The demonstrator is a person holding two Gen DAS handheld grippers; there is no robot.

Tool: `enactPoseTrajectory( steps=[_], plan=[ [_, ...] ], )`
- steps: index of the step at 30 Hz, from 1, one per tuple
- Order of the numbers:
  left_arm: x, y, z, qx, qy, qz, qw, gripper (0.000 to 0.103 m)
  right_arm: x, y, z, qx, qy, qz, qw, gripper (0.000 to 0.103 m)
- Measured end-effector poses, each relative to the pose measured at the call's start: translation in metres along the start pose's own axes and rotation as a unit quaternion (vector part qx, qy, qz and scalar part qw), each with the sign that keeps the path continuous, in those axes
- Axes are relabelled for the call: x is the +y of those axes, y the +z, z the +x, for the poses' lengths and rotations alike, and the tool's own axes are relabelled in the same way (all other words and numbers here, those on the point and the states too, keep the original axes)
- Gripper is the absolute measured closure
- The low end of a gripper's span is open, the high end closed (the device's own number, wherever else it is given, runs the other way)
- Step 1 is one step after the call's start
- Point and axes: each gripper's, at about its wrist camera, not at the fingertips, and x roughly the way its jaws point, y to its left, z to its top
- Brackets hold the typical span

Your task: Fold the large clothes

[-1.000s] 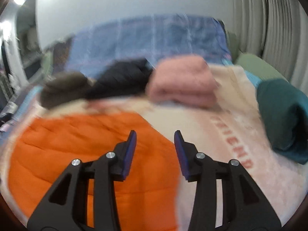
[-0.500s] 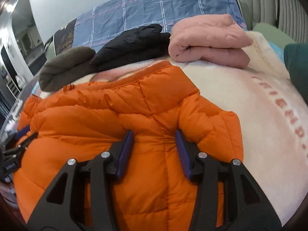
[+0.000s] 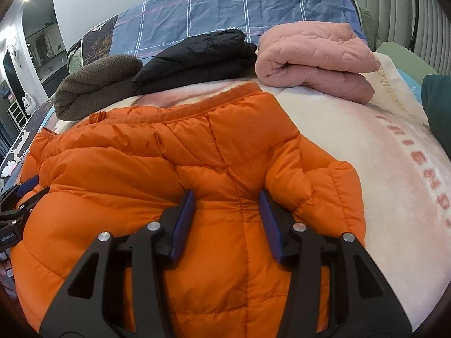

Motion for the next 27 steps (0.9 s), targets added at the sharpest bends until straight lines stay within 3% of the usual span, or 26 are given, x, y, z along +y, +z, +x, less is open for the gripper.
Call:
enactPoseTrajectory(
  steps=[17, 24, 27],
  plan=[
    [0.000, -0.004, 0.003, 0.005, -0.002, 0.000, 1.0000, 0.011, 0.005, -0.003, -0.003, -0.022, -0.015, -0.006, 1.000, 0.054],
    [-0.004, -0.007, 0.003, 0.004, 0.005, 0.006, 1.0000, 0.009, 0.007, 0.006, -0.028, -0.042, -0.022, 0.045, 0.998, 0.055],
    [-0.004, -0.007, 0.002, 0.002, 0.005, 0.004, 1.0000, 0.009, 0.026, 0.022, -0.043, -0.037, 0.014, 0.044, 0.998, 0.065]
  ],
)
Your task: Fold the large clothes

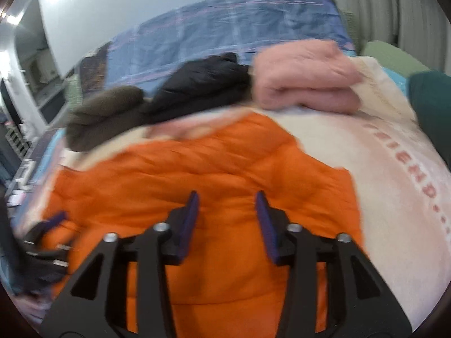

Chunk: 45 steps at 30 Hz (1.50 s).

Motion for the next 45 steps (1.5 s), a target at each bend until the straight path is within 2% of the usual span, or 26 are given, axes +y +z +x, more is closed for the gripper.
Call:
enactPoseTrajectory(
  steps=[3, 5, 7, 9, 10, 13, 15, 19, 22, 25, 27, 29, 31, 33, 35, 39, 41, 43, 45],
  plan=[
    [0.001, 0.000, -0.001, -0.003, -0.002, -0.003, 1.0000, 0.009, 0.045, 0.019, -0.005, 0.005, 0.039, -0.042, 0.998, 0.065],
    [0.002, -0.001, -0.003, -0.007, -0.004, -0.005, 1.0000, 0.009, 0.067, 0.025, 0.003, 0.018, 0.047, -0.056, 0.997, 0.059],
    [0.004, -0.002, -0.005, -0.011, -0.006, -0.010, 0.9999, 0.009, 0.084, 0.025, 0.024, 0.046, 0.040, -0.072, 0.996, 0.053],
    [0.006, -0.002, -0.007, -0.016, -0.010, -0.017, 0.9997, 0.009, 0.088, 0.015, 0.067, 0.097, 0.014, -0.082, 0.992, 0.052],
    [0.010, -0.002, -0.008, -0.021, -0.016, -0.026, 0.9993, 0.009, 0.085, 0.011, 0.083, 0.107, 0.010, -0.081, 0.991, 0.051],
    [0.016, 0.000, -0.008, -0.023, -0.033, -0.044, 0.9982, 0.009, 0.078, 0.006, 0.102, 0.102, 0.013, -0.071, 0.992, 0.051],
    [0.016, 0.000, -0.005, -0.018, -0.033, -0.045, 0.9983, 0.009, 0.083, 0.001, 0.105, 0.091, -0.002, -0.088, 0.992, 0.051],
    [0.014, -0.002, -0.004, -0.015, -0.031, -0.042, 0.9985, 0.009, 0.082, -0.002, 0.103, 0.079, -0.004, -0.092, 0.993, 0.050],
    [0.015, -0.002, -0.003, -0.015, -0.032, -0.041, 0.9985, 0.009, 0.078, -0.001, 0.089, 0.074, 0.000, -0.079, 0.994, 0.050],
    [0.017, -0.002, -0.003, -0.018, -0.035, -0.045, 0.9982, 0.009, 0.073, -0.005, 0.048, 0.051, 0.012, -0.045, 0.998, 0.050],
    [0.017, -0.003, -0.004, -0.019, -0.036, -0.048, 0.9981, 0.009, 0.073, -0.020, 0.009, 0.031, 0.030, -0.039, 0.998, 0.050],
    [0.017, -0.003, -0.004, -0.019, -0.035, -0.047, 0.9981, 0.009, 0.076, -0.040, -0.010, 0.033, 0.042, -0.041, 0.998, 0.050],
    [0.016, -0.003, -0.004, -0.020, -0.035, -0.047, 0.9981, 0.009, 0.080, -0.070, -0.006, 0.058, 0.026, -0.067, 0.996, 0.049],
    [0.014, -0.004, -0.004, -0.020, -0.039, -0.043, 0.9981, 0.008, 0.085, -0.095, 0.004, 0.032, -0.004, -0.119, 0.992, 0.049],
    [0.012, -0.004, -0.003, -0.017, -0.030, -0.038, 0.9987, 0.008, 0.087, -0.093, 0.009, 0.037, -0.011, -0.120, 0.992, 0.048],
    [0.014, -0.004, -0.004, -0.017, -0.032, -0.042, 0.9984, 0.007, 0.083, -0.086, -0.005, 0.051, 0.000, -0.096, 0.994, 0.050],
    [0.015, -0.005, -0.004, -0.018, -0.031, -0.043, 0.9984, 0.007, 0.081, -0.091, -0.033, 0.040, 0.024, -0.081, 0.996, 0.049],
    [0.015, -0.004, -0.004, -0.017, -0.031, -0.043, 0.9985, 0.007, 0.084, -0.106, -0.054, 0.028, 0.045, -0.101, 0.993, 0.049],
    [0.014, -0.004, -0.003, -0.017, -0.032, -0.041, 0.9985, 0.006, 0.085, -0.129, -0.053, 0.034, 0.028, -0.129, 0.991, 0.048]
  ],
)
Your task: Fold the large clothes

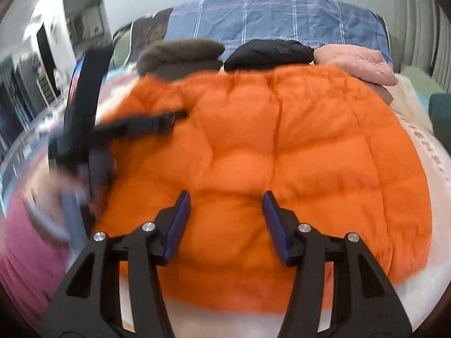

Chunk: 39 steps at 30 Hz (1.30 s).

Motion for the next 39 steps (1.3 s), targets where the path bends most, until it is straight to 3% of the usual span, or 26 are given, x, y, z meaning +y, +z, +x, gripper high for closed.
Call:
enactPoseTrajectory(
  steps=[2, 5, 9, 11, 14, 19, 20, 22, 24, 26, 30, 32, 35, 37, 39],
  plan=[
    [-0.002, -0.001, -0.001, -0.001, -0.005, 0.005, 1.0000, 0.005, 0.000, -0.018, 0.006, -0.001, -0.008, -0.003, 1.000, 0.048],
    [-0.003, -0.001, 0.000, 0.001, 0.001, 0.008, 1.0000, 0.005, -0.002, -0.010, 0.014, 0.013, -0.009, 0.005, 1.000, 0.048],
    [-0.003, -0.002, 0.000, 0.001, 0.005, 0.006, 1.0000, 0.005, -0.008, -0.009, -0.015, 0.010, 0.017, 0.045, 0.999, 0.049],
    [-0.002, -0.002, 0.001, 0.001, 0.003, 0.005, 1.0000, 0.005, 0.001, -0.014, -0.026, -0.001, 0.012, 0.016, 1.000, 0.048],
    [-0.003, -0.002, 0.001, 0.001, 0.001, 0.005, 1.0000, 0.004, 0.005, -0.033, -0.001, -0.002, -0.020, -0.033, 0.999, 0.048],
    [-0.002, 0.001, -0.003, 0.005, 0.012, -0.003, 0.9999, 0.004, -0.001, -0.028, -0.002, 0.004, -0.001, -0.023, 1.000, 0.047],
    [-0.002, 0.003, -0.011, -0.001, 0.023, -0.009, 0.9997, 0.004, -0.002, -0.029, -0.003, 0.003, 0.004, -0.025, 1.000, 0.047],
    [0.000, 0.008, -0.039, -0.034, 0.003, -0.022, 0.9992, 0.004, -0.006, -0.031, -0.004, 0.001, 0.011, -0.022, 1.000, 0.047],
    [0.011, 0.012, -0.074, -0.071, -0.017, -0.025, 0.9970, 0.004, -0.003, -0.031, -0.006, 0.000, 0.009, -0.020, 1.000, 0.047],
    [0.032, 0.012, -0.092, -0.078, 0.014, -0.029, 0.9964, 0.004, 0.002, -0.033, -0.007, -0.002, 0.008, -0.023, 1.000, 0.047],
    [0.089, -0.003, -0.085, -0.032, 0.050, -0.084, 0.9947, 0.004, 0.000, -0.034, -0.006, -0.005, 0.016, -0.015, 1.000, 0.047],
    [0.115, -0.018, -0.073, 0.000, 0.031, -0.129, 0.9912, 0.004, 0.000, -0.034, -0.006, -0.008, 0.013, -0.016, 1.000, 0.047],
    [0.132, -0.035, -0.055, 0.031, -0.030, -0.167, 0.9850, 0.004, 0.000, -0.035, -0.005, -0.008, 0.010, -0.018, 1.000, 0.047],
    [0.138, -0.039, -0.045, 0.043, -0.081, -0.189, 0.9777, 0.004, 0.001, -0.036, -0.005, -0.008, 0.009, -0.018, 1.000, 0.047],
    [0.139, -0.038, -0.040, 0.045, -0.095, -0.191, 0.9760, 0.004, 0.000, -0.036, -0.005, -0.008, 0.009, -0.019, 1.000, 0.047]
  ],
)
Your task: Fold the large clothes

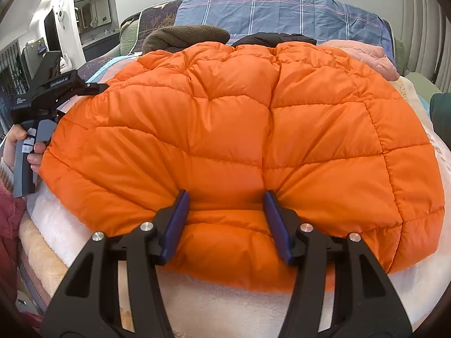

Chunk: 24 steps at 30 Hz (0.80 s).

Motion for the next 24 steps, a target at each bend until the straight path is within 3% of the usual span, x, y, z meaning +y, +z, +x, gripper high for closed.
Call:
enactPoseTrajectory(
  steps=[2, 4, 6, 9, 13, 15, 16, 17, 19, 21, 22, 24],
  plan=[
    [-0.004, 0.003, 0.005, 0.010, -0.016, 0.003, 0.9998, 0.005, 0.000, 0.000, 0.000, 0.001, 0.001, 0.000, 1.000, 0.046],
    [-0.009, 0.005, 0.010, 0.018, -0.024, 0.009, 0.9995, 0.020, -0.001, 0.001, 0.000, 0.004, 0.005, 0.002, 1.000, 0.046],
    [-0.013, 0.007, 0.013, 0.019, -0.017, 0.014, 0.9996, 0.048, -0.005, 0.007, -0.001, 0.014, 0.012, 0.008, 1.000, 0.046],
    [-0.021, 0.008, 0.004, 0.003, -0.022, 0.026, 0.9994, 0.066, -0.016, 0.030, -0.018, 0.024, 0.045, 0.026, 0.998, 0.040],
    [-0.026, 0.007, 0.001, -0.007, -0.014, 0.043, 0.9990, 0.069, -0.034, 0.083, -0.041, -0.026, 0.068, 0.041, 0.997, 0.040],
    [-0.026, 0.007, 0.000, -0.009, -0.015, 0.041, 0.9990, 0.070, -0.039, 0.111, -0.032, -0.029, 0.061, 0.049, 0.997, 0.049],
    [-0.026, 0.007, -0.002, -0.009, -0.016, 0.041, 0.9990, 0.070, -0.041, 0.126, -0.021, -0.024, 0.060, 0.055, 0.996, 0.060],
    [-0.026, 0.008, -0.003, -0.009, -0.017, 0.043, 0.9989, 0.072, -0.042, 0.137, -0.008, -0.013, 0.060, 0.062, 0.996, 0.067],
    [-0.029, 0.009, -0.005, -0.009, -0.017, 0.049, 0.9986, 0.074, -0.045, 0.158, 0.028, 0.023, 0.062, 0.078, 0.995, 0.068],
    [-0.031, 0.009, -0.009, -0.009, -0.014, 0.059, 0.9981, 0.076, -0.049, 0.170, 0.065, 0.050, 0.034, 0.082, 0.995, 0.068],
    [-0.033, 0.010, -0.010, -0.008, -0.011, 0.064, 0.9979, 0.077, -0.052, 0.170, 0.093, 0.073, 0.010, 0.079, 0.994, 0.067],
    [-0.037, 0.013, -0.012, -0.007, -0.005, 0.073, 0.9973, 0.080, -0.055, 0.159, 0.136, 0.097, 0.008, 0.064, 0.993, 0.064]
  ],
)
